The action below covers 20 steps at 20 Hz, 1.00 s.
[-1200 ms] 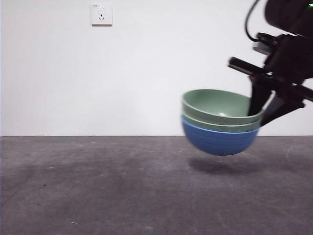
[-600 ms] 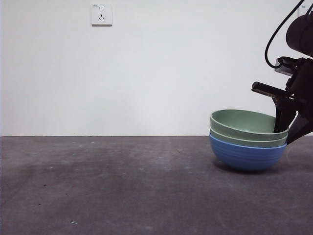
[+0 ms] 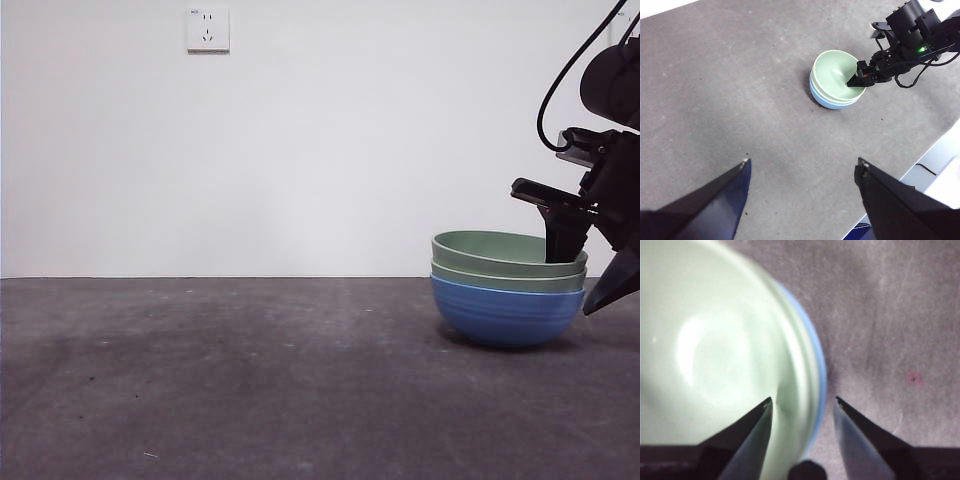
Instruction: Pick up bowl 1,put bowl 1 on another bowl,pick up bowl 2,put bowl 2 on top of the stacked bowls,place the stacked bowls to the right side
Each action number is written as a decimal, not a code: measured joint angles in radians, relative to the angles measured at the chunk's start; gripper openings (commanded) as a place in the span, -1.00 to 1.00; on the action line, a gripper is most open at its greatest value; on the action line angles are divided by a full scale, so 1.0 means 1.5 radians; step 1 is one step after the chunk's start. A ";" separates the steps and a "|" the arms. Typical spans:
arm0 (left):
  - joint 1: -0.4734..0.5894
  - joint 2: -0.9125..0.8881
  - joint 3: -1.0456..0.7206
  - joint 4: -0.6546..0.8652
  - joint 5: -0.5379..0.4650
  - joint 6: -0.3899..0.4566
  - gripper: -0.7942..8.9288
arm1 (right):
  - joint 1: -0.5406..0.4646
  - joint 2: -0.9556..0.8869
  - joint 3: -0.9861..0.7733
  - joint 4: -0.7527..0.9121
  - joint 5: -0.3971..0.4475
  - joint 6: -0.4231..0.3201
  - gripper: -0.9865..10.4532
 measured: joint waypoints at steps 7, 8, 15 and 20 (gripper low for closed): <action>0.000 0.000 0.000 0.000 0.000 0.000 -0.13 | 0.000 -0.146 -0.001 -0.044 -0.017 -0.006 -0.31; 0.000 0.000 0.000 0.000 0.000 0.000 -0.13 | 0.000 -0.173 -0.001 -0.068 -0.017 -0.006 -0.31; 0.000 0.000 0.000 -0.013 0.000 0.013 -0.13 | 0.086 -0.446 -0.001 -0.350 -0.069 -0.023 -0.34; 0.000 0.000 0.000 -0.049 0.000 0.018 -0.13 | 0.162 -0.552 -0.001 -0.504 -0.063 -0.027 -0.55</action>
